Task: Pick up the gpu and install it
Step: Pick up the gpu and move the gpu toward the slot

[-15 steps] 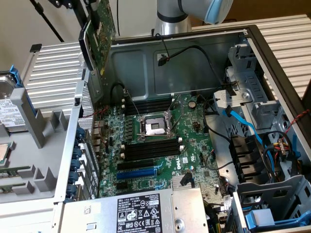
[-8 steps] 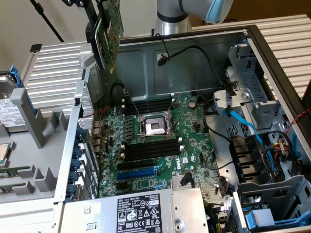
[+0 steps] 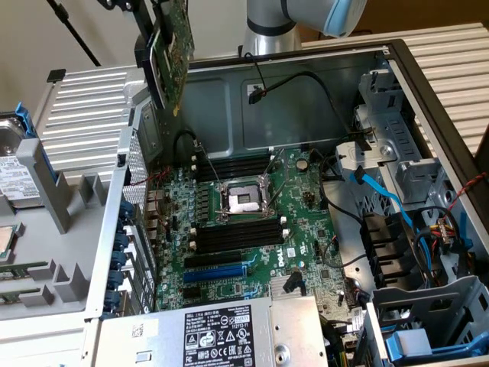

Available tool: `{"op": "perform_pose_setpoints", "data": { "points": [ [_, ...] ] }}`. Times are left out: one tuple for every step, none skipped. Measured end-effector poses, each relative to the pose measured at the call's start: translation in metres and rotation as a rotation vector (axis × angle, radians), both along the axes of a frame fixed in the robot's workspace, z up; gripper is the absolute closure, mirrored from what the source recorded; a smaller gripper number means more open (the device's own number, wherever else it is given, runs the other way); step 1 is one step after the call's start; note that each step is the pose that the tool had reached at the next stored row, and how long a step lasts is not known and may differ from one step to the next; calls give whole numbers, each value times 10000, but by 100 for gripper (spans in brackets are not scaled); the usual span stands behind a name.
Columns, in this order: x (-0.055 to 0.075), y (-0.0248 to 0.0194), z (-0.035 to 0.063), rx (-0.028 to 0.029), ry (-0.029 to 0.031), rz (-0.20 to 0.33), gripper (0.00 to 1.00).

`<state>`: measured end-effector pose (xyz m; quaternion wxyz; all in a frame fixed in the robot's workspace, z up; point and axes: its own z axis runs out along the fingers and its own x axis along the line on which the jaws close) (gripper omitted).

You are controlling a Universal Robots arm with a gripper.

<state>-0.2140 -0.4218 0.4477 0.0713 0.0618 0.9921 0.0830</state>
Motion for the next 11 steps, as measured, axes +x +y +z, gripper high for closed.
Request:
{"op": "perform_pose_setpoints", "data": {
  "points": [
    [33,0,0,0,1,-1,74],
    [72,0,0,5,0,-2,74],
    [115,0,0,11,0,-2,74],
    [158,0,0,19,0,-2,74],
    [198,0,0,28,0,-2,74],
    [233,0,0,37,2,-2,74],
    [267,0,0,44,3,-2,74],
    [300,0,-2,58,5,-2,74],
    [330,0,-6,79,5,-3,74],
    [360,0,-16,107,6,-2,74],
    [387,-1,-26,137,5,-2,74]
  ]
}}
